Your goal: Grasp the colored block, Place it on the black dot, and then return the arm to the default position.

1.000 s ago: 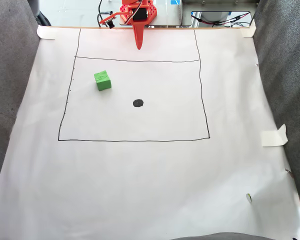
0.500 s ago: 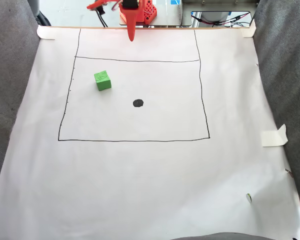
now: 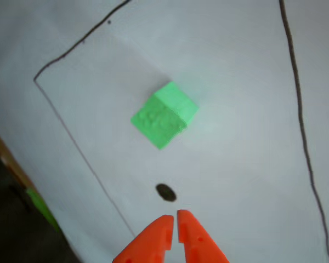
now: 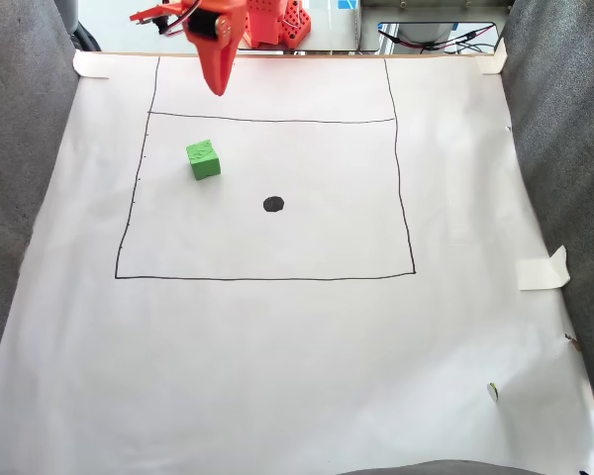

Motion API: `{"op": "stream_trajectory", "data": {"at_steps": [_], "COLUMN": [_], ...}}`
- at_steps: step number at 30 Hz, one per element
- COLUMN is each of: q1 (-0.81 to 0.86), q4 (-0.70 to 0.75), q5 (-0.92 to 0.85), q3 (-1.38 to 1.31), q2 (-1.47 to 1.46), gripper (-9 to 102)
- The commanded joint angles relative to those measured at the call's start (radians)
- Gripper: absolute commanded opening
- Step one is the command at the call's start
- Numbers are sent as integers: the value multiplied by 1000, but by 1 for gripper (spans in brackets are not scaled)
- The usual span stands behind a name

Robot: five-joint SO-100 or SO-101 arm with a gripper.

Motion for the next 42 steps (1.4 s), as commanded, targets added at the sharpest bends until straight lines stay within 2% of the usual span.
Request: {"op": "stream_trajectory", "data": {"at_steps": [1,4,8,21,34,42], "q1": [41,55,69,126,46,-14], "q4": [21,97,127,34,-23,69], "q5": [78,143,199,439,434,440], "q3": [-123,-229,-295,-310,-321,-477], "q2": [-66,-161,-230,-359,-434,-523], "gripper": [0,0,0,0,1,1]}}
